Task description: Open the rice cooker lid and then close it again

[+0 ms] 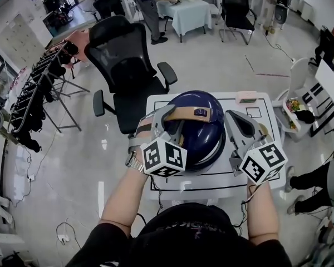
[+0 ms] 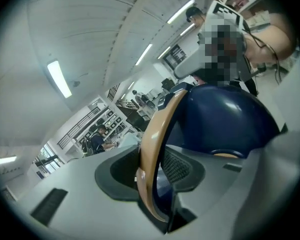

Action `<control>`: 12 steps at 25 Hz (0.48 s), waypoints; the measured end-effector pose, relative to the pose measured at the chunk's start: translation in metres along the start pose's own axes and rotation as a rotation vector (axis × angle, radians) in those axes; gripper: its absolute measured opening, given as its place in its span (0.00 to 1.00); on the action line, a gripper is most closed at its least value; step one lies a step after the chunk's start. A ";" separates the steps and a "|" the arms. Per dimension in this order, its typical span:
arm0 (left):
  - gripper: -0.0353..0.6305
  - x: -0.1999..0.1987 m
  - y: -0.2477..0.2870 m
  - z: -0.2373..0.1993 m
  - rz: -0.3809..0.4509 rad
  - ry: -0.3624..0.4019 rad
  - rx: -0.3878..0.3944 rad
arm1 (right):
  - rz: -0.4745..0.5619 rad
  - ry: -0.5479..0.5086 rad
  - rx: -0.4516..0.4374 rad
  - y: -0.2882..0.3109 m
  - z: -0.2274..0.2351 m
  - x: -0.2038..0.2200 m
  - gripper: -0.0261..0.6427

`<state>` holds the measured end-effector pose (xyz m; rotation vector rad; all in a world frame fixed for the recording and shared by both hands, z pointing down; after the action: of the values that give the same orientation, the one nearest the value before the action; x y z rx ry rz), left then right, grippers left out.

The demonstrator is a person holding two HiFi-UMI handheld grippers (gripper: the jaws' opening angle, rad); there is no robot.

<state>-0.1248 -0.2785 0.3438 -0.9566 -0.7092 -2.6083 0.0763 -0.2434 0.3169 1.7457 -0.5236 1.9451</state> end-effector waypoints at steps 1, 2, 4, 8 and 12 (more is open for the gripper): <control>0.26 -0.002 0.002 0.004 -0.008 0.024 0.003 | -0.016 -0.011 -0.008 0.001 0.000 0.001 0.04; 0.26 -0.003 0.005 0.009 -0.016 0.049 0.005 | -0.034 -0.020 -0.017 0.003 0.001 0.004 0.04; 0.26 -0.007 0.009 0.017 -0.032 0.097 0.010 | -0.070 -0.029 -0.037 0.008 0.002 0.009 0.04; 0.26 -0.012 0.016 0.032 -0.060 0.175 0.020 | -0.127 -0.023 -0.071 0.015 0.003 0.020 0.04; 0.26 -0.015 0.021 0.043 -0.084 0.222 0.030 | -0.175 -0.030 -0.094 0.020 0.002 0.035 0.04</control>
<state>-0.0823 -0.2716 0.3700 -0.6272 -0.7422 -2.7112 0.0636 -0.2581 0.3526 1.7040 -0.4493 1.7484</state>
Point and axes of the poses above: the fingertips, and each gripper's own axes: y forward along the fingers, z to its right, x out of its underside, the point moved 8 cm from there along -y, backward along the fingers, and after that the axes turned 1 degree about -y, right-handed, at the moved point
